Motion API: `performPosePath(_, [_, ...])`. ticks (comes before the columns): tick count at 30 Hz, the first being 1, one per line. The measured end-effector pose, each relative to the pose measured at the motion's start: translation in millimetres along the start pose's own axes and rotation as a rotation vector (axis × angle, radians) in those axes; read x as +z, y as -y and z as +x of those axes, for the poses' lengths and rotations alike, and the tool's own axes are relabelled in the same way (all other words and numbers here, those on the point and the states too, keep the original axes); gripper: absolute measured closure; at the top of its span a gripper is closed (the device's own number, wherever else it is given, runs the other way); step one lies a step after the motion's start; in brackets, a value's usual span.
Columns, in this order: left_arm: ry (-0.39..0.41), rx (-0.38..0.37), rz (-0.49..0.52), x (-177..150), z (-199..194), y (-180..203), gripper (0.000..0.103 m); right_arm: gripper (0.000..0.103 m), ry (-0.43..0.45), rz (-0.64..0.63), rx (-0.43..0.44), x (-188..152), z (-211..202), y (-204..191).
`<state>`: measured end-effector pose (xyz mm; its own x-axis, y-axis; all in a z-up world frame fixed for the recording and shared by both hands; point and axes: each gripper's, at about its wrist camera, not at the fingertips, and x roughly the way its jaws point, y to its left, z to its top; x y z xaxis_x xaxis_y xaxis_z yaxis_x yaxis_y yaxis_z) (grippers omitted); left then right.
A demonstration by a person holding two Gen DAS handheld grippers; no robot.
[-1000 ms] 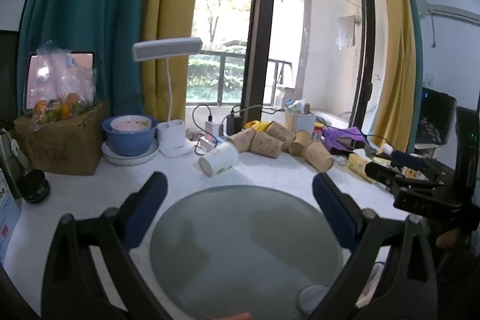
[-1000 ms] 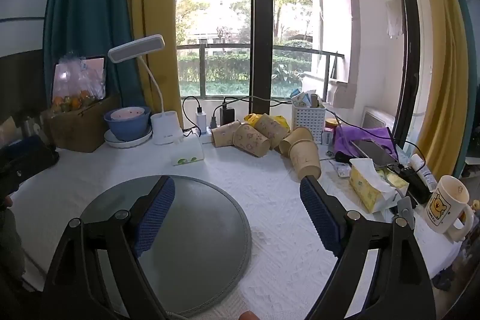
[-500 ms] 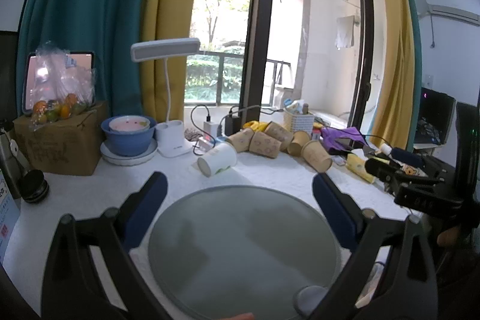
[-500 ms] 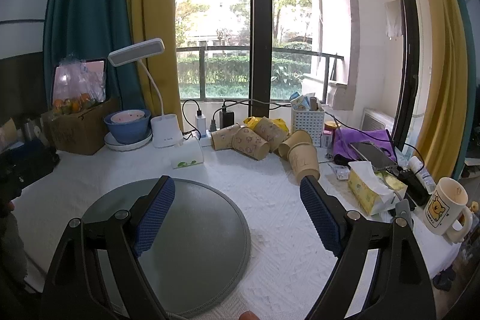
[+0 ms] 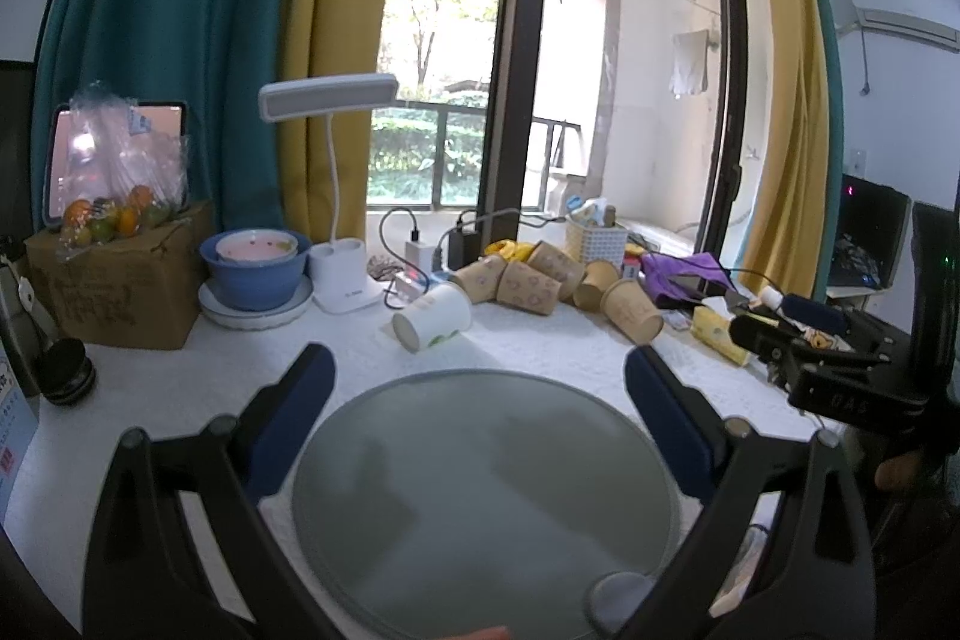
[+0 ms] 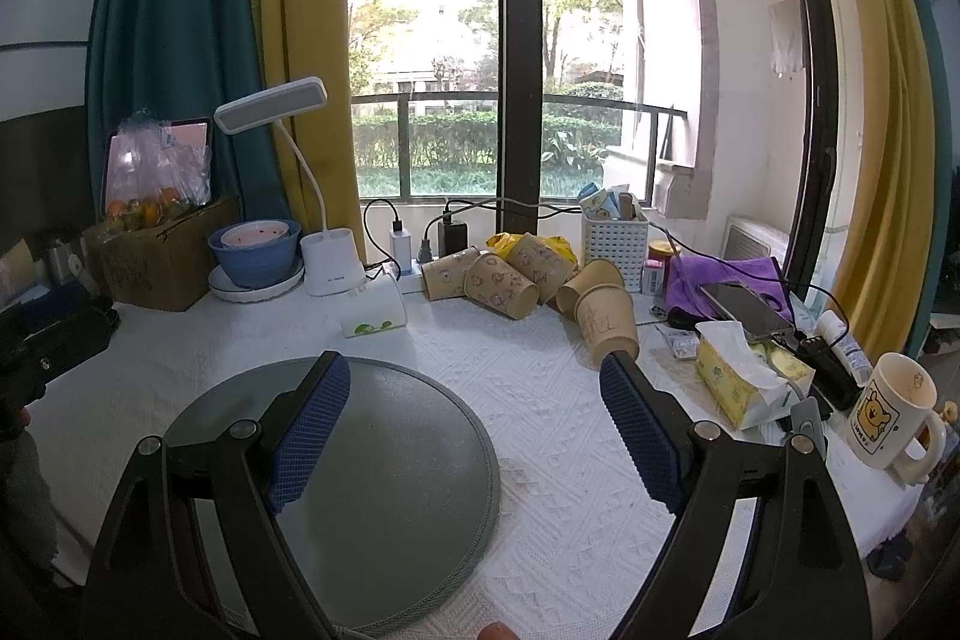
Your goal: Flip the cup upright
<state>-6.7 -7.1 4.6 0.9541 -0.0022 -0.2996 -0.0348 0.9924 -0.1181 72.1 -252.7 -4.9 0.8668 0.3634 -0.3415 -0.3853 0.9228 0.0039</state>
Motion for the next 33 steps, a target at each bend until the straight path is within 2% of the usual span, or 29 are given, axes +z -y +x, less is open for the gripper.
performPosePath(33, [-0.003,-0.001,-0.002,-2.2,0.9,3.0,0.005,0.015,-0.004,0.003,0.002,1.7,1.7,2.0])
